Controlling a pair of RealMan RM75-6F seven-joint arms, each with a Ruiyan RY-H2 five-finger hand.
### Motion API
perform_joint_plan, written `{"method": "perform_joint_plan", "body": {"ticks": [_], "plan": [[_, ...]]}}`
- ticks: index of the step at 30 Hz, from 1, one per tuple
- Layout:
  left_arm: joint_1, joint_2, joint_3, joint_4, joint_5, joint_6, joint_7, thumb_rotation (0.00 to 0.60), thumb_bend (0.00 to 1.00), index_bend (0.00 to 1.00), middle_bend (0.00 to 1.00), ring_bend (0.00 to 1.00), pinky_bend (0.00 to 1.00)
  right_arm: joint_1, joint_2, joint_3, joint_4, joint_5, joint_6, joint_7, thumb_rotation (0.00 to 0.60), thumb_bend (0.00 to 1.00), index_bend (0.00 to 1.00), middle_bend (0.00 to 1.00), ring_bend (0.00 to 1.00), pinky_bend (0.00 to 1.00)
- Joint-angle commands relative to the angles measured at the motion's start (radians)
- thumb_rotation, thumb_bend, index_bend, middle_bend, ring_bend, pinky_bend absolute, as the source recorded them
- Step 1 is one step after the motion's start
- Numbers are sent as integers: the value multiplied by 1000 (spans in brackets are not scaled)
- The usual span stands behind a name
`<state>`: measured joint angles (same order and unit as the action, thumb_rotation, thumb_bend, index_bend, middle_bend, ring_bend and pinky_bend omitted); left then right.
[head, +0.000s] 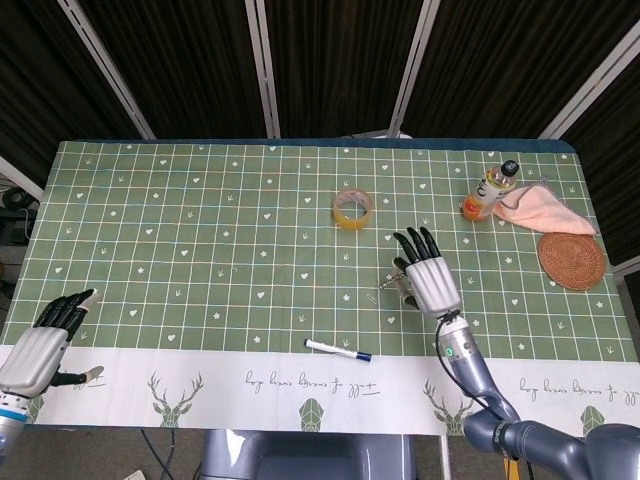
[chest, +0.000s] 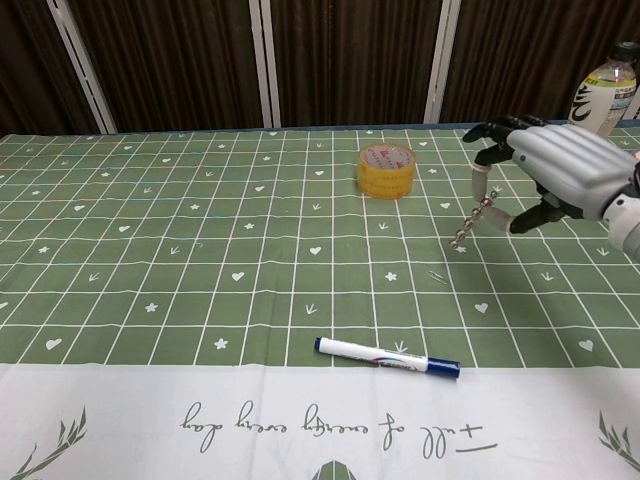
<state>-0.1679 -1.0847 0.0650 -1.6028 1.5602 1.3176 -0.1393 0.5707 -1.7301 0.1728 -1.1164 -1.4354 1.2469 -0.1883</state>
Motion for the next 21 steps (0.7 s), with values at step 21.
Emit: {"method": "perform_joint_plan", "body": {"ticks": [21], "plan": [[8,7,0,-8,7,16,-1,600,82,0,0,0,0,-11,-34,-16,24,5,-8,-17,600,347,585,108,0,39]]}}
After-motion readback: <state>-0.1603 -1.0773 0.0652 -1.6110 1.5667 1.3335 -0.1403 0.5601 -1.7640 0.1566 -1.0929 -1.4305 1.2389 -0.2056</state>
